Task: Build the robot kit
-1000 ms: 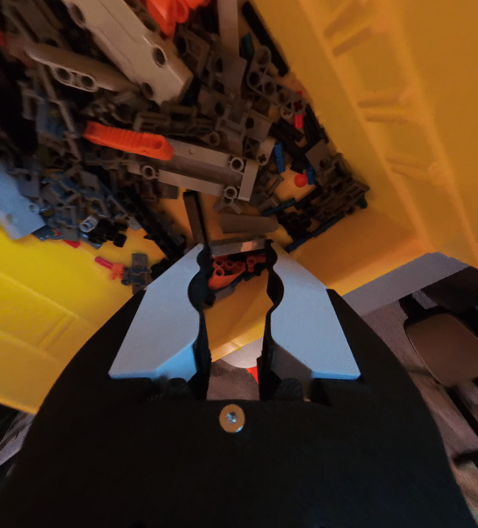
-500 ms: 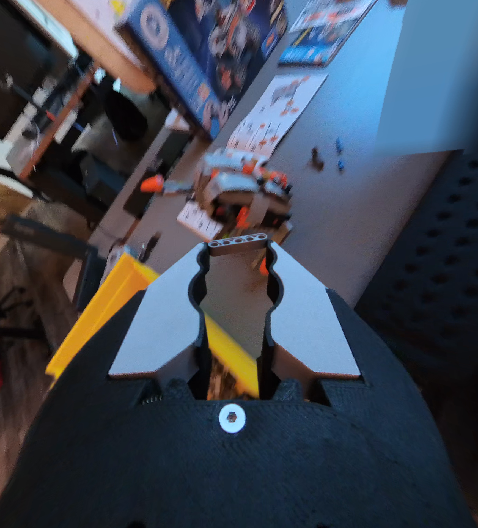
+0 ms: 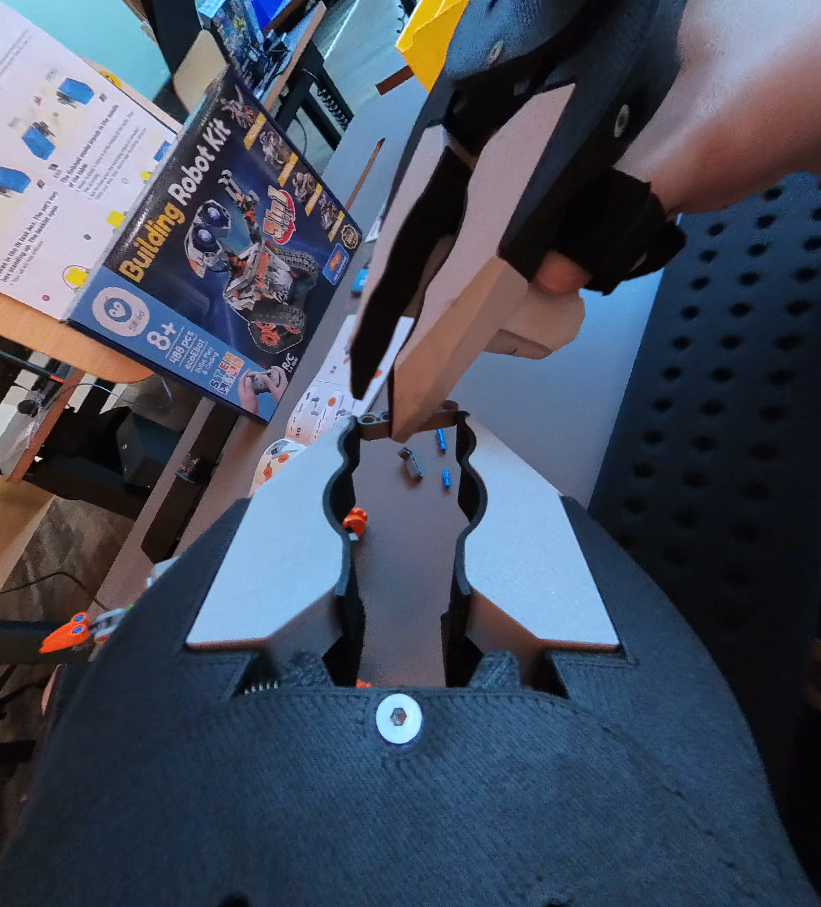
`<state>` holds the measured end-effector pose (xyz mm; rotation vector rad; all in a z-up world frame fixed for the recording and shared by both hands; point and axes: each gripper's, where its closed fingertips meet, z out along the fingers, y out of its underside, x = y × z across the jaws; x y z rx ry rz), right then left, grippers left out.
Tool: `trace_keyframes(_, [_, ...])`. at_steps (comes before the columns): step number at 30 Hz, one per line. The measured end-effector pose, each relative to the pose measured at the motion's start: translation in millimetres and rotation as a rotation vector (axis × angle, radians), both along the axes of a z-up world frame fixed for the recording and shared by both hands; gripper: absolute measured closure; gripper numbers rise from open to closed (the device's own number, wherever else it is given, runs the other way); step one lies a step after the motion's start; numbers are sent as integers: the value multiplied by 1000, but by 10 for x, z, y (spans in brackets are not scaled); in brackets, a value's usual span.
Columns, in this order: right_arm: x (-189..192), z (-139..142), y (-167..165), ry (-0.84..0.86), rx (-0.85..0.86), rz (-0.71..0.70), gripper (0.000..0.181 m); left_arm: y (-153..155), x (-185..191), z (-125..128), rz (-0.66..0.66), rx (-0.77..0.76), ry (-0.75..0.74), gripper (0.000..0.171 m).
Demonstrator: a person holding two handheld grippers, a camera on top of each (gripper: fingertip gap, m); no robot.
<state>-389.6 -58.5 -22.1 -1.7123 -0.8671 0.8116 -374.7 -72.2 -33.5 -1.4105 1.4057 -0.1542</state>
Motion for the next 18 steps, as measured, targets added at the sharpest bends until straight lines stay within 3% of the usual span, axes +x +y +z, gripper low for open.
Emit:
trace_keyframes(2, [37,-147,-31,-87,-45,11,155,-15,56,-39,1,3,25,134])
trace_keyframes(3, [22,-191,-92,-114,-53,56,174,0,71,-84,13,-2,49,135])
trace_keyframes(6, [124,-322,10,-216,-35,47,175,87,120,-206,37,-54,38,142])
trace_keyframes(7, [215,-372,114,-263,-30,26,175,137,121,-220,46,-90,5,143])
trace_keyframes(10, [872,-528,731,-490,39,-135,174,307,16,-167,95,-228,-123,120])
trace_keyframes(13, [1133,-852,819,-448,-287,2,175,449,-149,234,106,-232,-321,108])
trace_keyframes(15, [1085,-975,858,-439,-314,58,175,566,-283,726,106,-148,-500,104])
trace_keyframes(18, [1057,-1359,926,-580,-280,116,174,760,-490,1448,128,-51,-717,113])
